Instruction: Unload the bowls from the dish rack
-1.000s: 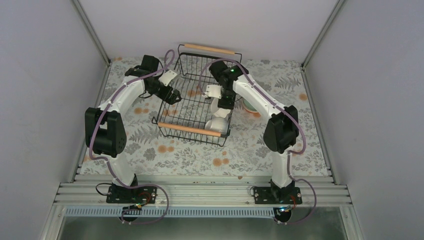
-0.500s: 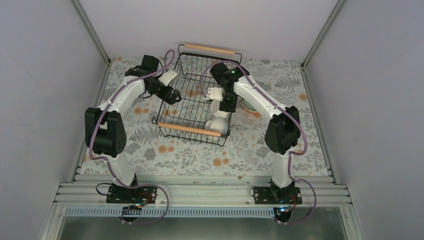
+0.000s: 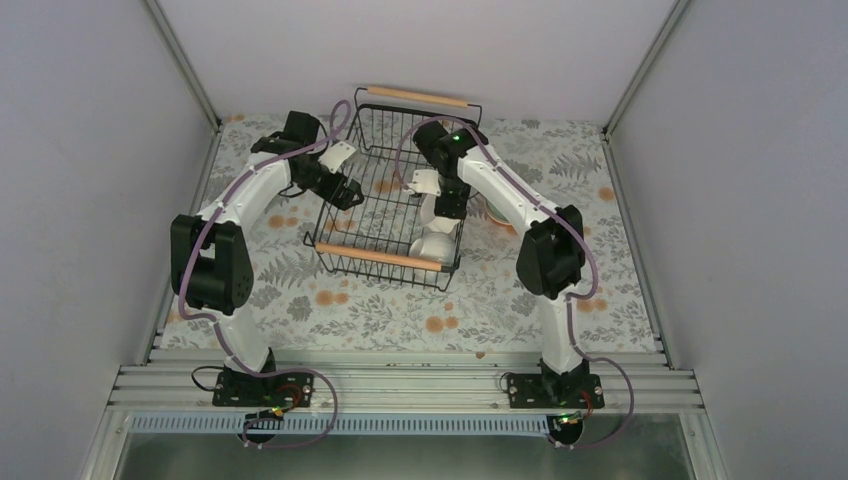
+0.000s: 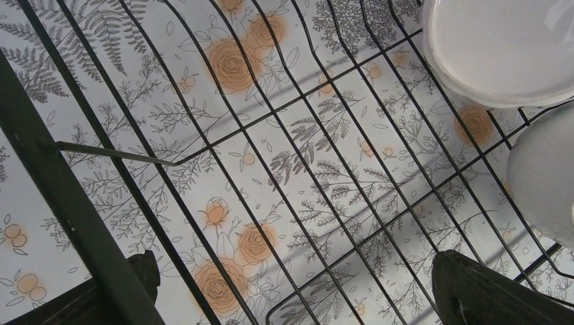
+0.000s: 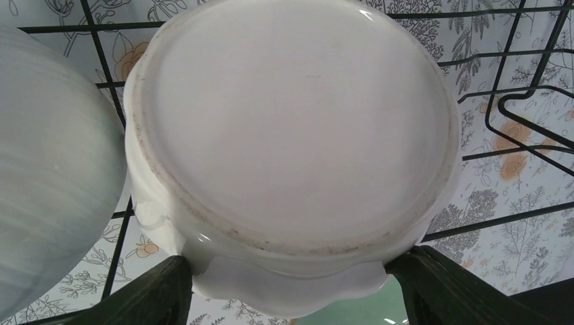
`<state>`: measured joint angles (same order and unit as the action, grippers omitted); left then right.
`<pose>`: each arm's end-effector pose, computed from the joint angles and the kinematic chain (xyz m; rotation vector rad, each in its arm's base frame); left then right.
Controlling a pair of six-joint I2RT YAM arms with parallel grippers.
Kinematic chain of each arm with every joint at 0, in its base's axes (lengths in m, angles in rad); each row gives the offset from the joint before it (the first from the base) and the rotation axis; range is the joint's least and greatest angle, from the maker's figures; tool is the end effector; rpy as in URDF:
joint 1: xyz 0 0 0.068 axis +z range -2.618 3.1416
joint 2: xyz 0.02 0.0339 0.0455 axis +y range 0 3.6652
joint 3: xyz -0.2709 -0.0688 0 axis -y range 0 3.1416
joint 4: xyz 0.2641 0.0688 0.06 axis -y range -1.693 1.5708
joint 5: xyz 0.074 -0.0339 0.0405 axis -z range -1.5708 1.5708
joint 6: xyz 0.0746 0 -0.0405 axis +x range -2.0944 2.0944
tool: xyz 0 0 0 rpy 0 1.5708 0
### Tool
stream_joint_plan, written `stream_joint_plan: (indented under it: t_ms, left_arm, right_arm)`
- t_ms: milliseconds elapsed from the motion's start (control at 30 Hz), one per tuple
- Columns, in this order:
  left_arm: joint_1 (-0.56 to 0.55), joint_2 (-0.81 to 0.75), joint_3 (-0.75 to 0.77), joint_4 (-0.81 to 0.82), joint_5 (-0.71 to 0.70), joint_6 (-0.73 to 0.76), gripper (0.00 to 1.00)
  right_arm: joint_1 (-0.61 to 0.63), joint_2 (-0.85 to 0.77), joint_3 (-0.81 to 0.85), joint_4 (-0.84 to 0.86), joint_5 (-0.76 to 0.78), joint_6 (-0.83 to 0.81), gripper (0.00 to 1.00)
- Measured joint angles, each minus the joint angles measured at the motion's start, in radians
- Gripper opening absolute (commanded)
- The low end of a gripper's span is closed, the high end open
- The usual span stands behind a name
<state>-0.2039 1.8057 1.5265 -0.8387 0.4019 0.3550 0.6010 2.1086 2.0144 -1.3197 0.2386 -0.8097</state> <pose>0.4014 -0.1128 0.2336 0.8413 2.4858 -0.4869 0.3813 0.2400 0.2364 -1.9152 2.2926 -0.3806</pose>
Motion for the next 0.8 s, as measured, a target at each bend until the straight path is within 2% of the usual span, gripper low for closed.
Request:
stream_joint_plan:
  t_ms: [433,800]
  left_arm:
    - [-0.004,0.001,-0.001,0.006,-0.021,-0.001,1.0]
    - [-0.013,0.003,-0.001,0.007,-0.042,-0.001,1.0]
  right_arm:
    - [-0.002,0.055,0.1,-0.039,-0.02,0.018,0.74]
    - [0.001,0.083,0.181,-0.03,-0.102,0.018,0.74]
